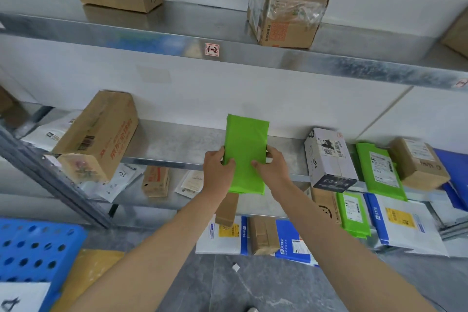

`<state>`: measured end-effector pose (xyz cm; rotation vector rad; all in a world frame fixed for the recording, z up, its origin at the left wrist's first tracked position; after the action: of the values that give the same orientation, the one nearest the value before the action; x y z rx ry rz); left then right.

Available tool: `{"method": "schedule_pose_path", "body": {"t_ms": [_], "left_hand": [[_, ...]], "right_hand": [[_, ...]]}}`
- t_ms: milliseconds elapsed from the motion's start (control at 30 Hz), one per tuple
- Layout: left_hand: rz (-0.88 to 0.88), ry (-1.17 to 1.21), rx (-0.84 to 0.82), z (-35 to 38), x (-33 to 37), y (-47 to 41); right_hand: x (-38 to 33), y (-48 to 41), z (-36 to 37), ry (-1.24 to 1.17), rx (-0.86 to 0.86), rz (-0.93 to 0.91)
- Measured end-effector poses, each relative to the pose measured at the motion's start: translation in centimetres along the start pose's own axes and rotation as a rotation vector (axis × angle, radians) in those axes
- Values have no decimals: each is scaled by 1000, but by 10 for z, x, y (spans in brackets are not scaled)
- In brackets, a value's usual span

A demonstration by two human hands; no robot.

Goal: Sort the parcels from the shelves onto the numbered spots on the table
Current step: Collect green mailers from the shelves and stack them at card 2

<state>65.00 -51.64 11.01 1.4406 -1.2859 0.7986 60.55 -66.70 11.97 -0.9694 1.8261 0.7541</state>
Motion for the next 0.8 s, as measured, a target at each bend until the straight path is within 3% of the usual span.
{"method": "schedule_pose_path", "body": {"t_ms": [333, 600, 800], "left_hand": [[207, -47, 177, -57, 24, 90], [220, -115, 336, -58, 9, 189], [207, -137, 487, -96, -7, 253]], "right_hand": [[-49, 86, -11, -27, -31, -222], [-37, 162, -45, -72, -162, -304], [-47, 214, -28, -56, -254, -387]]}}
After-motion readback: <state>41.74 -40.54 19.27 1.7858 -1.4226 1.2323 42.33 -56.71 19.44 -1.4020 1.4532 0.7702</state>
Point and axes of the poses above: each hand's wrist, its own y-axis away from the middle knuckle, its own z-axis out of the palm, x = y × z, the point moved 5 cm from there along -y, towards the middle knuckle, and after that the axes turned 8 degrees about -z, right-handed, at the moved point
